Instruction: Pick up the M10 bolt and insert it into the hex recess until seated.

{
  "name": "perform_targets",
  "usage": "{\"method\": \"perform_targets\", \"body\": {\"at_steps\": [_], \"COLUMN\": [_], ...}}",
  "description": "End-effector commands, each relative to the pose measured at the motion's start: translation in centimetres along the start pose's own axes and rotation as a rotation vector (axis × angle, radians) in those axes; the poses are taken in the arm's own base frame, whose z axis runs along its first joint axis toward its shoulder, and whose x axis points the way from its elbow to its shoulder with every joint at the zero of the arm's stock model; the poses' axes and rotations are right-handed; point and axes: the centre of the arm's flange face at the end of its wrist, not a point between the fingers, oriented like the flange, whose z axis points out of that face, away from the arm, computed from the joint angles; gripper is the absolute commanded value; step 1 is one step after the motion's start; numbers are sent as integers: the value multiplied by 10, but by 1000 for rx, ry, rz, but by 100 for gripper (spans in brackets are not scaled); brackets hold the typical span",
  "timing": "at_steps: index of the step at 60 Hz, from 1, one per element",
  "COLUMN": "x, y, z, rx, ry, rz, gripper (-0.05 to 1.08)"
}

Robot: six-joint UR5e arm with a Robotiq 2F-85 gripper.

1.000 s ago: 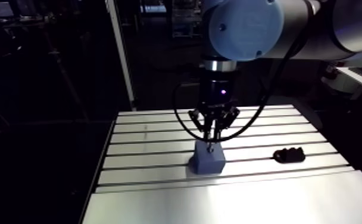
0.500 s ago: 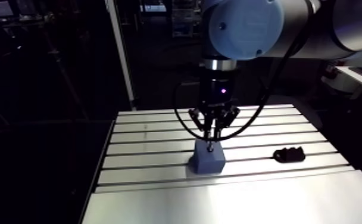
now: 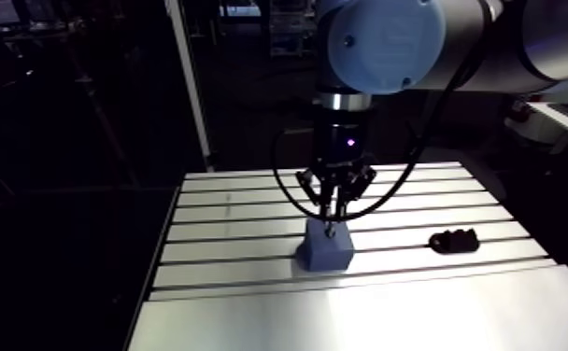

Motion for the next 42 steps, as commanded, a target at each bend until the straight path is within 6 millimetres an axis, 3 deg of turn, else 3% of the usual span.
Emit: {"method": "perform_targets", "body": {"at_steps": [1,42], "x": [0,-2], "y": [-1,-1], "z": [1,7], "rx": [1,3], "ry": [1,-11], "rz": [-1,-2], "gripper": [86,86]}}
